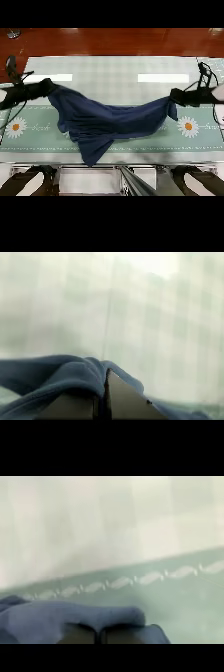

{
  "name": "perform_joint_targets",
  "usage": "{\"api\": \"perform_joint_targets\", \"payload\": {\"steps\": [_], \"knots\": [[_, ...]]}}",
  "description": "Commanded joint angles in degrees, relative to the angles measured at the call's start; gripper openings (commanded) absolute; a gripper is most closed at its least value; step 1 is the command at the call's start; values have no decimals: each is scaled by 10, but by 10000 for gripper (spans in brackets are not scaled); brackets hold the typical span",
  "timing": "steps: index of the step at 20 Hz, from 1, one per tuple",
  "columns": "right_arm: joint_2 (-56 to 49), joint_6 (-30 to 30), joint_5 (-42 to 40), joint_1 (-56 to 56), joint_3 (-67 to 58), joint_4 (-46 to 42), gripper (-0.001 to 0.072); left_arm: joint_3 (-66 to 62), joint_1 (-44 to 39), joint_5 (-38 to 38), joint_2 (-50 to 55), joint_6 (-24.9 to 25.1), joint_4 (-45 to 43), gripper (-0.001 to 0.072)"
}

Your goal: Fold the shirts.

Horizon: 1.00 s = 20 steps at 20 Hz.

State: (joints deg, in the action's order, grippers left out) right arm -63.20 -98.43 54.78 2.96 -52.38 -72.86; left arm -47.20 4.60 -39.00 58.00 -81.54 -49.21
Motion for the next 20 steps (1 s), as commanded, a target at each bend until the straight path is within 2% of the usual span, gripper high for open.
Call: {"api": "perform_joint_targets", "payload": {"steps": [1, 3, 4, 5, 6, 7, 8, 10, 13, 15, 17, 18, 20], "knots": [[-128, -2, 6, 31, -101, 55, 26, -83, -3, 44, 65, 9, 12, 18], [-154, 9, 23, 57, -144, 111, 34, -111, -3, 45, 76, 10, 12, 19], [-158, 15, 30, 71, -155, 134, 165, -119, -3, 46, 78, 16, 13, 20], [-158, 28, 38, 86, -162, 158, 430, -123, -3, 46, 78, 21, 12, 24], [-158, 45, 61, 104, -170, 177, 563, -124, -3, 42, 76, 31, 12, 139], [-158, 59, 92, 121, -177, 184, 565, -125, -3, 28, 75, 46, 12, 543], [-158, 78, 133, 140, -186, 183, 565, -127, -1, 7, 75, 52, 11, 708], [-154, 124, 201, 175, -190, 165, 565, -128, 21, -79, 75, 65, 2, 706], [-127, 160, 242, 192, -171, -1, 563, -113, 68, -226, 75, 65, -33, 706], [-88, 166, 233, 183, -104, -66, 565, -73, 105, -293, 69, 65, -74, 706], [-39, 129, 174, 187, -19, -66, 583, -21, 161, -338, 57, 58, -102, 706], [-14, 120, 143, 188, 19, -48, 629, 12, 191, -345, 44, 59, -79, 706], [25, 133, 109, 188, 74, 32, 629, 88, 230, -346, 2, 77, -7, 706]]}}
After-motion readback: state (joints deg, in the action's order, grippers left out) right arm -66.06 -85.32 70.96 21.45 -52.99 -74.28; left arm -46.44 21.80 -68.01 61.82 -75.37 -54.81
